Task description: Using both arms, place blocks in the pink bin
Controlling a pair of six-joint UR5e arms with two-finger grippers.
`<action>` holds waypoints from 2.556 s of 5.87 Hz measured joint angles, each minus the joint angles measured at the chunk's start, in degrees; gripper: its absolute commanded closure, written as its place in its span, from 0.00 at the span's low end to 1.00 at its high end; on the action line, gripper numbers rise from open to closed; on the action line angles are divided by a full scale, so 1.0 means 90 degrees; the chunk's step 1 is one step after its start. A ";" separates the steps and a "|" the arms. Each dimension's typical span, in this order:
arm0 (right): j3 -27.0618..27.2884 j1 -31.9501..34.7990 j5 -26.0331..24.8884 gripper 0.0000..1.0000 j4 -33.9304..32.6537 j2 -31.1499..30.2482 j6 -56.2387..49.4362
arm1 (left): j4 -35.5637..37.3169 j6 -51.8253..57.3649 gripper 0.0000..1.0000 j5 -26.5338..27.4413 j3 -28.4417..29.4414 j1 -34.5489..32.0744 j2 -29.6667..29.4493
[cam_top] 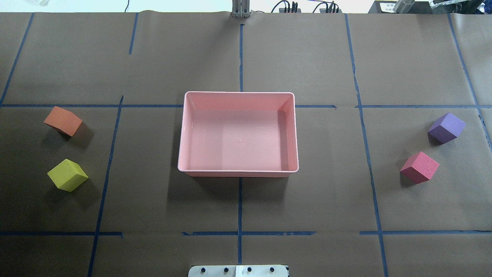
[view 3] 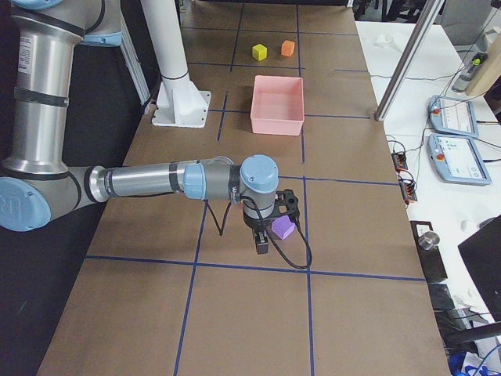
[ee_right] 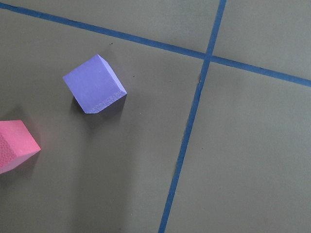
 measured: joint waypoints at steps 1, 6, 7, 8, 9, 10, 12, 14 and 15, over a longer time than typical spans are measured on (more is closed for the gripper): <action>0.0026 -0.0002 0.0005 0.00 0.0005 0.0002 -0.0011 | -0.0311 -0.0088 0.00 0.0014 -0.0010 0.0687 -0.0006; 0.0084 -0.0010 0.0010 0.00 -0.0002 -0.0020 -0.0058 | -0.2825 -0.2242 0.00 0.1325 -0.0115 0.3554 0.0471; 0.0084 -0.0010 0.0015 0.00 -0.0002 -0.0030 -0.0057 | -0.2989 -0.2473 0.00 0.1313 -0.0116 0.3811 0.0507; 0.0084 -0.0010 0.0016 0.00 -0.0002 -0.0041 -0.0054 | -0.3068 -0.2581 0.00 0.1130 -0.0120 0.3898 0.0520; 0.0083 -0.0010 0.0017 0.00 -0.0002 -0.0052 -0.0049 | -0.3093 -0.2620 0.00 0.0981 -0.0113 0.3935 0.0526; 0.0077 -0.0010 0.0017 0.00 -0.0002 -0.0057 -0.0047 | -0.3096 -0.2673 0.00 0.0967 -0.0070 0.4030 0.0529; 0.0071 -0.0010 0.0017 0.00 -0.0009 -0.0060 -0.0047 | -0.3094 -0.2795 0.21 0.1093 0.0033 0.4288 0.0530; 0.0066 -0.0010 0.0017 0.00 -0.0009 -0.0061 -0.0047 | -0.3088 -0.2870 0.57 0.1307 0.0103 0.4447 0.0520; 0.0066 -0.0010 0.0017 0.00 -0.0007 -0.0061 -0.0047 | -0.3087 -0.2883 0.59 0.1371 0.0065 0.4459 0.0497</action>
